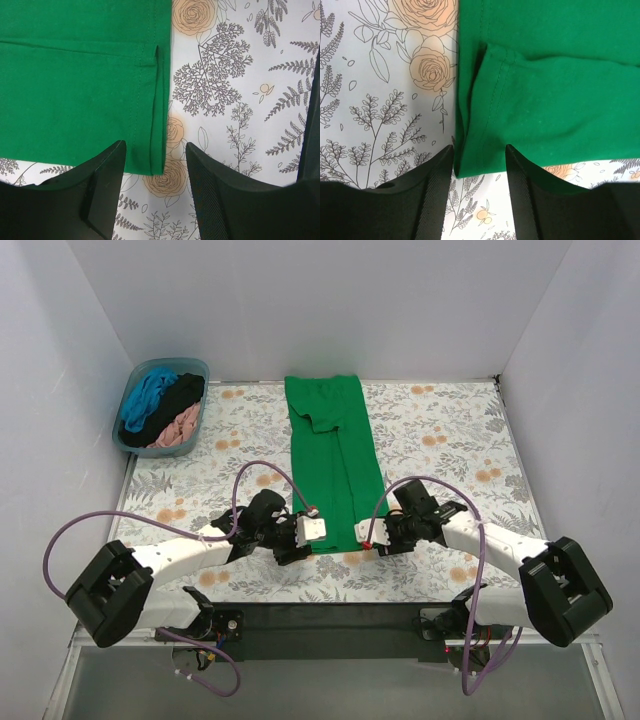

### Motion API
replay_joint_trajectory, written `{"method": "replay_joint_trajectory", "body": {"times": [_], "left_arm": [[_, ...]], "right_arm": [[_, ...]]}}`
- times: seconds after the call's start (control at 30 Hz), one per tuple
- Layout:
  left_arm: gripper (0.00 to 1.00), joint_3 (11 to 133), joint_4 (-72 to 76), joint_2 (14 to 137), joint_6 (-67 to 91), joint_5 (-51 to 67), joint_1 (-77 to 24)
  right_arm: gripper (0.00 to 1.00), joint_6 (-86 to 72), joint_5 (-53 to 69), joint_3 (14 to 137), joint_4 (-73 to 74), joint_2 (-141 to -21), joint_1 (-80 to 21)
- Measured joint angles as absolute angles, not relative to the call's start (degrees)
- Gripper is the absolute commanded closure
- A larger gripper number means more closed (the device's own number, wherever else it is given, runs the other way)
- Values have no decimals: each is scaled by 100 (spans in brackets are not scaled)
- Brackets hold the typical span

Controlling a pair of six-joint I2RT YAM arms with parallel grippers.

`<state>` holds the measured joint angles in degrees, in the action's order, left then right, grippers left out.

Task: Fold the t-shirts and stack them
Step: Fold the tshirt

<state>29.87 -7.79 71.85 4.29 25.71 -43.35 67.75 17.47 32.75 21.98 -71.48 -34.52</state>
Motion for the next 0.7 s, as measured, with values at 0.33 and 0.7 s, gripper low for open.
{"method": "replay_joint_trajectory", "body": {"times": [0.33,0.7], "left_arm": [[57,2969,-781,7450,386,2536,-4335],[84,3033,-628,7815,193,2397,-4375]], "right_arm": [[81,6847,1848,3378,2058,-7470,-3454],[99,6681,1728,3437,1997,-7568,-3557]]}}
